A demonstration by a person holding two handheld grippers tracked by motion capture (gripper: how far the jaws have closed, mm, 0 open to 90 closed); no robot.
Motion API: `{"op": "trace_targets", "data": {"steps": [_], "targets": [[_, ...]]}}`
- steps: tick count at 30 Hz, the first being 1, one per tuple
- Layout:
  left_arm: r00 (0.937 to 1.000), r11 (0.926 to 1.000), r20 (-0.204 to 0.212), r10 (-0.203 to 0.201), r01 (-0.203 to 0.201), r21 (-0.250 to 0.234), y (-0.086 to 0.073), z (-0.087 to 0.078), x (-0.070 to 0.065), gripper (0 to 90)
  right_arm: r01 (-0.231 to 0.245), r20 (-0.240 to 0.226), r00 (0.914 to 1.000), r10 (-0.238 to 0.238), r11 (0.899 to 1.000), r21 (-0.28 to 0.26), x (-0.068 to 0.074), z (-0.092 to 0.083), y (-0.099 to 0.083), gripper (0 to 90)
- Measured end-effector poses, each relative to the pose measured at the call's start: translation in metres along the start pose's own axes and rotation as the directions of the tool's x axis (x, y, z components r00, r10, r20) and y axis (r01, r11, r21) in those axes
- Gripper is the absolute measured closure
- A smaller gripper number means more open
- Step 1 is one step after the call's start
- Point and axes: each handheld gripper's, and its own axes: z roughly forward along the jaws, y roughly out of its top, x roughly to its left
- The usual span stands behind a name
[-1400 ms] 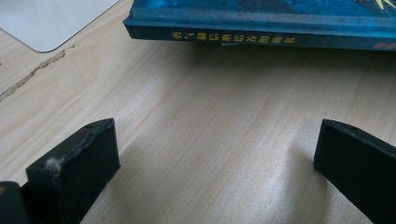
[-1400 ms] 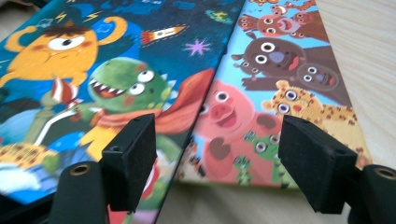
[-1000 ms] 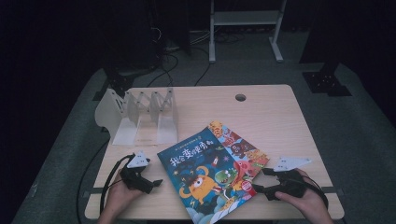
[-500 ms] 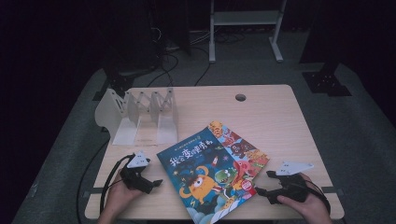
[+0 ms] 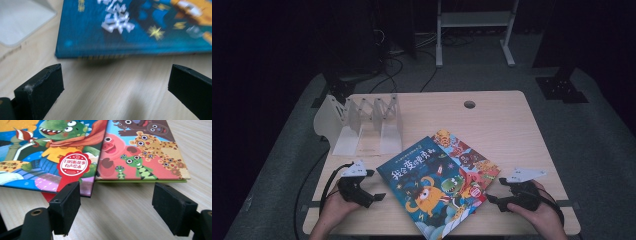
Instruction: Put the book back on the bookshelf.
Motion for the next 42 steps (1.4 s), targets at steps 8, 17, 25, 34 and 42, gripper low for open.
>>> {"op": "trace_targets", "data": {"steps": [8, 17, 25, 34, 42], "targets": [[0.9994, 0.9997, 0.029, -0.022, 0.022, -0.01, 0.024, 0.009, 0.014, 0.0, 0.005, 0.017, 0.9998, -0.005, 1.0, 0.007, -0.003, 0.003, 0.005, 21.8], [0.9979, 0.9983, 0.051, -0.039, 0.036, 0.045, 0.03, 0.026, 0.016, 0.0, 0.009, 0.031, 0.9995, -0.01, 1.0, 0.011, -0.005, 0.005, 0.007, 22.4], [0.9971, 0.9988, 0.07, -0.03, 0.027, 0.04, 0.033, 0.028, 0.01, 0.0, 0.016, 0.069, 0.9975, -0.017, 1.0, 0.017, -0.012, 0.008, 0.014, 22.8], [0.9948, 0.9992, 0.099, -0.027, 0.024, 0.031, 0.037, 0.03, 0.005, 0.0, 0.004, 0.109, 0.9941, -0.006, 1.0, 0.019, -0.023, 0.013, 0.021, 22.8], [0.9929, 0.9993, 0.117, -0.02, 0.016, 0.035, 0.04, 0.032, 0.001, 0.0, -0.017, 0.134, 0.9908, 0.014, 1.0, 0.022, -0.034, 0.02, 0.028, 22.8]]}}
